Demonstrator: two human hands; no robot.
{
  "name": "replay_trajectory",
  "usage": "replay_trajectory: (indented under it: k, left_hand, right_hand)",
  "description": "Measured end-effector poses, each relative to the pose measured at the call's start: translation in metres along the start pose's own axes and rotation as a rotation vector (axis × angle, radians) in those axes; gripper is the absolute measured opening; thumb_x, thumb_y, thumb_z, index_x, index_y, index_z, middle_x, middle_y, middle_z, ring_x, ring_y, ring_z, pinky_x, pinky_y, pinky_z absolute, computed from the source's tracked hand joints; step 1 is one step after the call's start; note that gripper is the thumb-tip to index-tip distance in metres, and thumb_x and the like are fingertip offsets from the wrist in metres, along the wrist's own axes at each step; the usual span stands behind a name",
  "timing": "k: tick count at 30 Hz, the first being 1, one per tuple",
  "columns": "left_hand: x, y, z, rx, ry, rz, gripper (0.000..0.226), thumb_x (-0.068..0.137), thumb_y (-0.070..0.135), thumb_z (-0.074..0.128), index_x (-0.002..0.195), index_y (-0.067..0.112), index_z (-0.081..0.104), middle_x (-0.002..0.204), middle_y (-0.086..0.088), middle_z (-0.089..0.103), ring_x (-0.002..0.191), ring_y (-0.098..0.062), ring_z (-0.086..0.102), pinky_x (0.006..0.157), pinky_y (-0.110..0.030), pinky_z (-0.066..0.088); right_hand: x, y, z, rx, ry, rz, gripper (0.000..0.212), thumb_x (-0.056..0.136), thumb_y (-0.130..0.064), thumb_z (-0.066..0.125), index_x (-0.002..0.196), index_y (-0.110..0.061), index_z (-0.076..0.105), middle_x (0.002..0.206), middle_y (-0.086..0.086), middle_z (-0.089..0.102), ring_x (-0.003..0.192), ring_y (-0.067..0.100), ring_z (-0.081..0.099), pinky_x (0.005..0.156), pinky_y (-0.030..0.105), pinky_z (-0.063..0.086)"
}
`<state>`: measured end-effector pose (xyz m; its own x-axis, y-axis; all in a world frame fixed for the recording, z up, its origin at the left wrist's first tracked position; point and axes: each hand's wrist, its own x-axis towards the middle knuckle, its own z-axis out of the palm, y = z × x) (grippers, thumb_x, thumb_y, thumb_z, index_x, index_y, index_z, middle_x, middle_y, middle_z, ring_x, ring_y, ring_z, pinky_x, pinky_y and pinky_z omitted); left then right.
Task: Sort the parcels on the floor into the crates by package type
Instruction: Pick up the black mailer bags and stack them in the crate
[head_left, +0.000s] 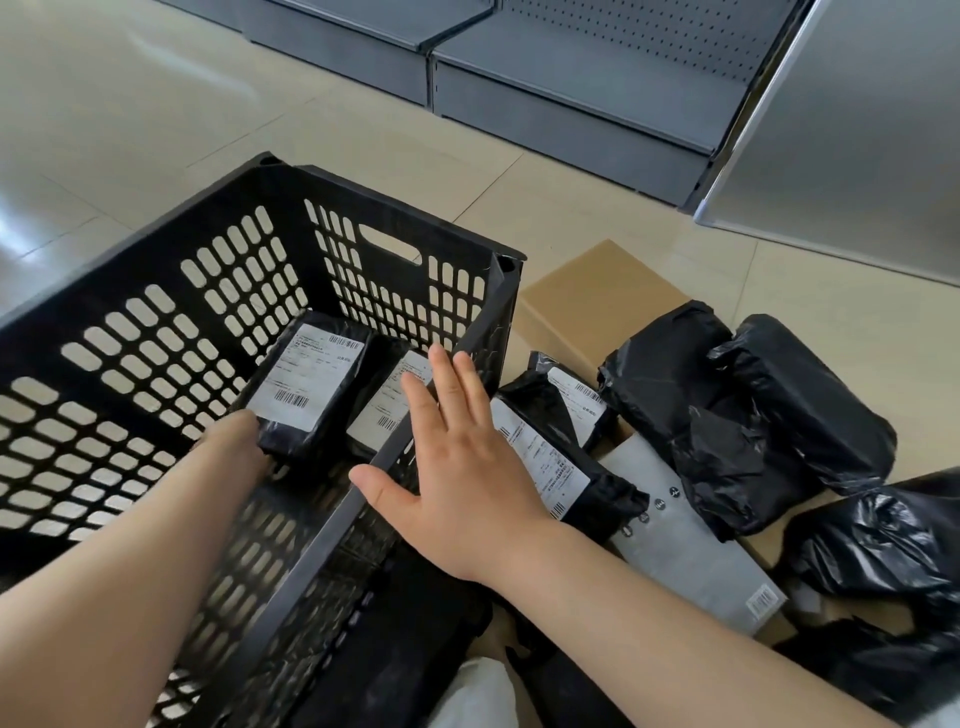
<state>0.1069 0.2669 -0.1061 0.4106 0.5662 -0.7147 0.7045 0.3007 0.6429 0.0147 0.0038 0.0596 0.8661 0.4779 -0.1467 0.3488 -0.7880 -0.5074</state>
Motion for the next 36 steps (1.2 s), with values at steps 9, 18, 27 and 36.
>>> replay_trajectory:
  k: [9, 18, 27, 36]
  left_hand:
    - [0.027, 0.001, 0.004, -0.111, 0.081, -0.052, 0.067, 0.076, 0.003, 0.073, 0.137, 0.011, 0.047, 0.134, -0.008, 0.052, 0.099, -0.027, 0.059, 0.063, -0.038, 0.055]
    - [0.017, -0.008, 0.007, -0.085, -0.021, 0.046, 0.058, 0.081, -0.009, 0.059, 0.137, 0.003, 0.047, 0.115, -0.017, 0.060, 0.072, -0.023, 0.057, 0.056, -0.034, 0.049]
    - [-0.009, -0.016, 0.004, -0.017, 0.040, 0.097, 0.062, 0.086, 0.022, 0.064, 0.141, 0.004, 0.041, 0.121, -0.014, 0.053, 0.082, -0.020, 0.052, 0.061, -0.031, 0.044]
    - [-0.094, 0.039, 0.027, 0.419, 0.123, 0.576, 0.061, 0.080, 0.040, 0.043, 0.136, 0.017, 0.050, 0.135, -0.013, 0.053, 0.124, -0.036, 0.047, 0.104, -0.054, 0.041]
  right_hand:
    - [-0.001, 0.000, 0.003, 0.005, 0.021, -0.005, 0.088, 0.096, -0.066, 0.033, 0.160, -0.016, -0.002, 0.165, 0.002, -0.025, 0.148, 0.015, -0.032, 0.117, 0.031, -0.002]
    - [-0.001, 0.002, 0.005, 0.001, 0.043, -0.013, 0.088, 0.097, -0.065, 0.033, 0.160, -0.015, -0.001, 0.165, 0.004, -0.024, 0.148, 0.016, -0.030, 0.121, 0.034, -0.002]
    - [0.000, 0.005, -0.001, 0.084, 0.002, 0.007, 0.085, 0.096, -0.065, 0.040, 0.160, -0.021, 0.005, 0.166, -0.005, -0.020, 0.148, 0.010, -0.029, 0.122, 0.039, 0.013]
    - [-0.023, 0.029, -0.042, 0.239, -0.104, 0.045, 0.065, 0.101, -0.060, 0.033, 0.157, -0.031, 0.023, 0.167, -0.016, -0.002, 0.150, 0.000, -0.013, 0.122, 0.040, 0.008]
